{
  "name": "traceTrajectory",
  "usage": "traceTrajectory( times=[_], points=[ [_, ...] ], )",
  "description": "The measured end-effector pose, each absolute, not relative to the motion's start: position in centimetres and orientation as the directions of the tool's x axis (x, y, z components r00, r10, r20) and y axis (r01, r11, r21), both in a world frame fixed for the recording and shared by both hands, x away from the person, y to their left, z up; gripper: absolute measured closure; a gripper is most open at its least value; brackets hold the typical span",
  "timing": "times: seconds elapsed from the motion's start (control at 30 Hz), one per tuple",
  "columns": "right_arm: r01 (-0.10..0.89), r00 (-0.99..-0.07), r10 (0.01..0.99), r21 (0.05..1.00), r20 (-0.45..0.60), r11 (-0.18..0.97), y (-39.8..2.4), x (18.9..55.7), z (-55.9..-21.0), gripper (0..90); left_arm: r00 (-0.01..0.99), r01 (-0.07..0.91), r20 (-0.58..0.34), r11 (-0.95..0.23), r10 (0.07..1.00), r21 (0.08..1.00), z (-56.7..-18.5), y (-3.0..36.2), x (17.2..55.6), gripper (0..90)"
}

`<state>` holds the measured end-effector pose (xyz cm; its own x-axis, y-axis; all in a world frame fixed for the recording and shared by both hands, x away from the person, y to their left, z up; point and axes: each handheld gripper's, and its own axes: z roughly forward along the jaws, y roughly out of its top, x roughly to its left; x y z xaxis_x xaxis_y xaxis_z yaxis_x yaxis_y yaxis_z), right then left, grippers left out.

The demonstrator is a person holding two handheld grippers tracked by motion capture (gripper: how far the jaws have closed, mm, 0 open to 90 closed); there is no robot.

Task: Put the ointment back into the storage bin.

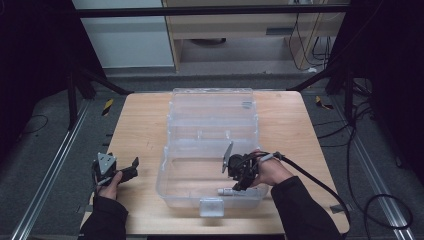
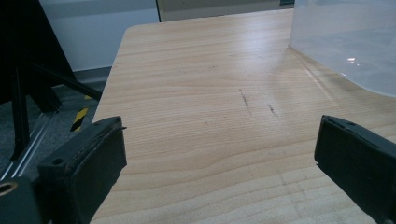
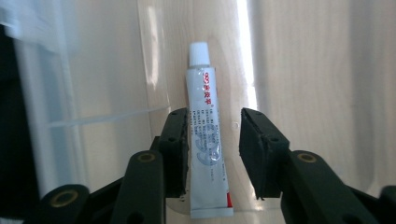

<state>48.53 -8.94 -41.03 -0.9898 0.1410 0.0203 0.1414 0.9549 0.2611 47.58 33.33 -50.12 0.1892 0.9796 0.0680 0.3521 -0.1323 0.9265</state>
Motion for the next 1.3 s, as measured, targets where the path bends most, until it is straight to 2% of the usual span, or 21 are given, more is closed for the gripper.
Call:
traceTrajectory(
  times=[0.07, 0.1, 0.23, 0.27, 0.3, 0.33, 0.37, 0.4, 0.47, 0.57, 0.6, 0.77, 0.8, 1.03, 1.07, 1.17, 1.3],
  points=[
    [0.155, -0.987, 0.159, 0.309, 0.012, 0.938, -9.6, 48.3, -40.1, 60.1, 0.188, 0.352, 0.068, -0.132, 0.98, 0.926, -50.1, 33.3, 47.6, 1.6],
    [0.169, -0.984, 0.181, 0.366, 0.001, 0.915, -10.5, 48.1, -39.2, 55.7, 0.188, 0.352, 0.069, -0.132, 0.98, 0.927, -50.1, 33.3, 47.6, 1.6],
    [0.192, -0.977, 0.212, 0.437, 0.002, 0.879, -11.5, 47.9, -38.1, 52.0, 0.188, 0.352, 0.069, -0.132, 0.98, 0.926, -50.1, 33.3, 47.6, 1.6],
    [0.206, -0.97, 0.242, 0.501, -0.009, 0.841, -12.3, 48.0, -37.4, 49.8, 0.188, 0.352, 0.069, -0.133, 0.98, 0.926, -50.1, 33.3, 47.6, 1.6],
    [0.206, -0.97, 0.242, 0.501, -0.009, 0.841, -12.3, 48.0, -37.4, 49.8, 0.188, 0.352, 0.069, -0.133, 0.98, 0.926, -50.1, 33.3, 47.6, 1.6],
    [0.231, -0.956, 0.292, 0.564, -0.018, 0.793, -13.3, 47.8, -36.7, 48.4, 0.188, 0.353, 0.069, -0.133, 0.98, 0.926, -50.1, 33.3, 47.6, 1.6],
    [0.231, -0.956, 0.292, 0.564, -0.018, 0.793, -13.3, 47.8, -36.7, 48.4, 0.188, 0.353, 0.069, -0.133, 0.98, 0.926, -50.1, 33.3, 47.6, 1.6],
    [0.241, -0.946, 0.324, 0.607, -0.029, 0.757, -14.2, 47.7, -36.2, 43.9, 0.188, 0.352, 0.069, -0.133, 0.98, 0.926, -50.1, 33.3, 47.6, 1.6],
    [0.249, -0.937, 0.348, 0.631, -0.036, 0.734, -14.6, 47.6, -35.9, 43.7, 0.188, 0.352, 0.069, -0.133, 0.98, 0.926, -50.1, 33.3, 47.6, 1.6],
    [0.263, -0.91, 0.412, 0.711, -0.041, 0.652, -16.2, 47.4, -35.5, 39.7, 0.187, 0.352, 0.07, -0.133, 0.98, 0.926, -50.1, 33.3, 47.6, 1.6],
    [0.277, -0.884, 0.465, 0.755, -0.042, 0.595, -17.3, 47.3, -35.3, 36.5, 0.187, 0.353, 0.07, -0.134, 0.98, 0.926, -50.1, 33.3, 47.6, 1.6],
    [0.286, -0.839, 0.543, 0.815, -0.041, 0.504, -19.1, 46.9, -35.1, 30.4, 0.187, 0.353, 0.07, -0.134, 0.98, 0.926, -50.1, 33.3, 47.6, 1.5],
    [0.279, -0.813, 0.58, 0.847, -0.042, 0.453, -20.1, 46.6, -35.2, 27.8, 0.187, 0.353, 0.07, -0.134, 0.98, 0.926, -50.1, 33.3, 47.6, 1.6],
    [0.29, -0.726, 0.687, 0.888, -0.039, 0.357, -22.7, 46.2, -36.1, 19.7, 0.186, 0.353, 0.071, -0.134, 0.98, 0.926, -50.1, 33.3, 47.6, 1.6],
    [0.31, -0.688, 0.725, 0.896, -0.02, 0.319, -23.5, 46.1, -36.6, 17.2, 0.186, 0.353, 0.071, -0.134, 0.98, 0.926, -50.1, 33.3, 47.6, 1.6],
    [0.353, -0.646, 0.763, 0.894, 0.02, 0.275, -24.6, 46.3, -37.5, 15.2, 0.186, 0.353, 0.069, -0.132, 0.98, 0.926, -50.1, 33.3, 47.6, 1.6],
    [0.36, -0.596, 0.803, 0.9, 0.019, 0.246, -25.7, 46.4, -38.5, 15.8, 0.185, 0.353, 0.07, -0.133, 0.98, 0.926, -50.1, 33.3, 47.6, 1.6]
  ],
)
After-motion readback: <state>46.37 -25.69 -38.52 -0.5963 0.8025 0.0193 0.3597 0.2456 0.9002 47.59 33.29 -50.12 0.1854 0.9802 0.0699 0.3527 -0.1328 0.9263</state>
